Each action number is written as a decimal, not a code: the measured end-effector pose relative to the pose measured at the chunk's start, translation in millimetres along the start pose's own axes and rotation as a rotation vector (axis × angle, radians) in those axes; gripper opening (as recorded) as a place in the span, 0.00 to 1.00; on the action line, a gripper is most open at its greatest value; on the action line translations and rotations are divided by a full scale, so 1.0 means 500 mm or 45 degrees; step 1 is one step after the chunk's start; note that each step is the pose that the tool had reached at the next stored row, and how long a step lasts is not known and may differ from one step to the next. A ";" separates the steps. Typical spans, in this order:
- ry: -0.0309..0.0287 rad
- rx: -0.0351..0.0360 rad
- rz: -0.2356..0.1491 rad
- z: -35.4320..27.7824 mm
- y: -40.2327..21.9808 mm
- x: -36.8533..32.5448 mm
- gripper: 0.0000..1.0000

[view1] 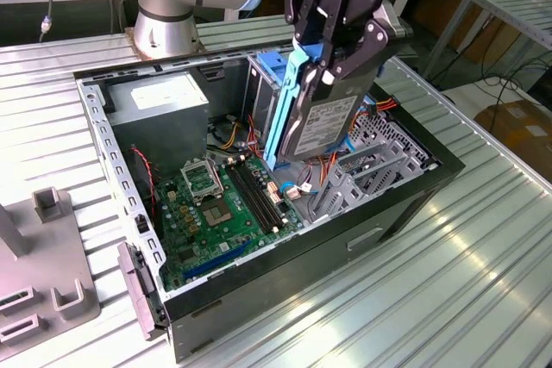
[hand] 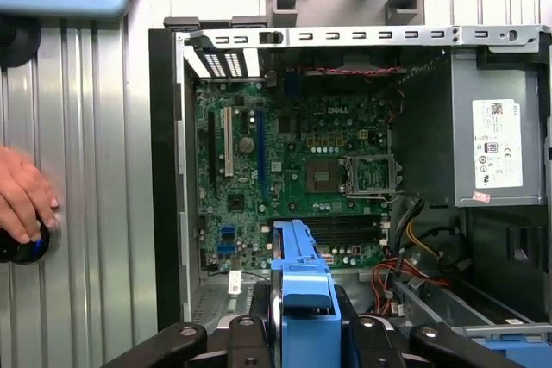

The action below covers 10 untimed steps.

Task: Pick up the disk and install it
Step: 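Insert the disk into the insertion slot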

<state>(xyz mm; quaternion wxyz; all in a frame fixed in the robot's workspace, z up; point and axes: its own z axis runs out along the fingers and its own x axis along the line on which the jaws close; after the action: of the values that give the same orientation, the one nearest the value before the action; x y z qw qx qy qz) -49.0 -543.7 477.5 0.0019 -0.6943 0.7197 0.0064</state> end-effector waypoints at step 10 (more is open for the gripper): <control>-0.0001 0.0001 0.000 0.000 -0.036 0.019 0.37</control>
<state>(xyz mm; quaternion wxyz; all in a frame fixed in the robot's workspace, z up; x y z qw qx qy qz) -31.5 -554.0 477.3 0.0019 -0.6943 0.7197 0.0064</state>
